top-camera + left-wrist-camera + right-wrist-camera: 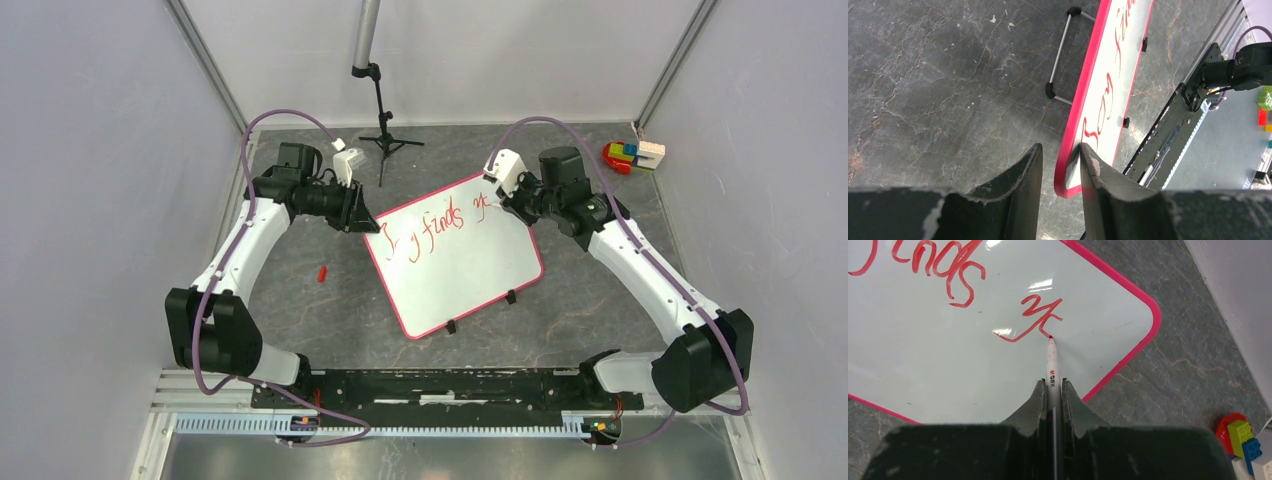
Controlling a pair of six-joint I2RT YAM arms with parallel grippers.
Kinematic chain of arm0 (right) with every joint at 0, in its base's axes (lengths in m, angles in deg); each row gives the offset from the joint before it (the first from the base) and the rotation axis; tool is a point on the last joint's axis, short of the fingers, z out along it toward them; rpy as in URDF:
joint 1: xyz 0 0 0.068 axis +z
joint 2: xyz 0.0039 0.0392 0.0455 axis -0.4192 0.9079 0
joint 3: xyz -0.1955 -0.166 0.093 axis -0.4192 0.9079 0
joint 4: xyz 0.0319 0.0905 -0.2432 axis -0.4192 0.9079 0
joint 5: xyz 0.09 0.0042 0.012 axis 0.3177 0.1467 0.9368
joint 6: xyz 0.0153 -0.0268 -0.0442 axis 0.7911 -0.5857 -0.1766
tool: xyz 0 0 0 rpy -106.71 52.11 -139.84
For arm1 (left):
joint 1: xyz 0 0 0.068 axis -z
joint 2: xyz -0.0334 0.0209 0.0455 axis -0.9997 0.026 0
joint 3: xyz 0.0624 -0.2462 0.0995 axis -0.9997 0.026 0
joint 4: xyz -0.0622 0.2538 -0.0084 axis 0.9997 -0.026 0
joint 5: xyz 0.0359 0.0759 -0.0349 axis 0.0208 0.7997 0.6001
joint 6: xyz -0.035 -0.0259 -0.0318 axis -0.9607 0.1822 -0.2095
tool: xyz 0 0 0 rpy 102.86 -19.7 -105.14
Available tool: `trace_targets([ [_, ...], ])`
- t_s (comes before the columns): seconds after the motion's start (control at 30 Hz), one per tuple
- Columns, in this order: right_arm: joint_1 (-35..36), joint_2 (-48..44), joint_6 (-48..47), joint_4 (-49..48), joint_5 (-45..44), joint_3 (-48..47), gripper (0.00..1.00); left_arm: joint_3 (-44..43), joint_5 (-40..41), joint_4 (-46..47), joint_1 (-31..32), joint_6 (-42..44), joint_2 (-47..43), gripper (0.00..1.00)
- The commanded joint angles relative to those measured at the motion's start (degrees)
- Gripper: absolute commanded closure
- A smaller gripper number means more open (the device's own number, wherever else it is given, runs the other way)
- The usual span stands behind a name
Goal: Write a sentence on the whiteboard
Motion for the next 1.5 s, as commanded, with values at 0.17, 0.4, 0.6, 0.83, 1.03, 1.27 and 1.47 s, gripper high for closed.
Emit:
trace_targets([
  [0.17, -0.2, 0.14, 0.78, -1.82, -1.48, -3.84, 1.0, 0.08, -0.47, 0.11, 0.1, 1.52, -0.56, 0.6],
  [0.4, -0.09, 0.95, 1.15, -2.13, -0.11, -4.95, 1.0, 0.07, -0.52, 0.08, 0.05, 1.57, -0.32, 0.6],
  [0.6, 0.08, 1.33, 0.85, -1.28, 1.28, -4.85, 1.0, 0.06, -0.47, 0.08, 0.06, 1.67, -0.04, 0.6],
  [0.83, 0.18, 1.3, 0.36, -1.88, -0.1, -3.65, 1.0, -0.01, -0.56, 0.08, 0.05, 1.61, -0.18, 0.6],
  [1.03, 0.18, 0.94, 0.19, -1.82, -1.71, -2.47, 1.0, 0.07, -0.39, 0.08, 0.05, 1.58, -0.32, 0.6],
  [1.27, 0.18, -1.1, -0.04, -0.17, 0.11, -0.19, 1.0, -0.27, -0.74, 0.08, 0.05, 1.5, 0.21, 0.6],
  [1.47, 0.17, -1.74, -0.04, -0.45, 0.46, -0.88, 1.0, -0.19, -0.65, 0.08, 0.05, 1.41, 0.05, 0.6],
])
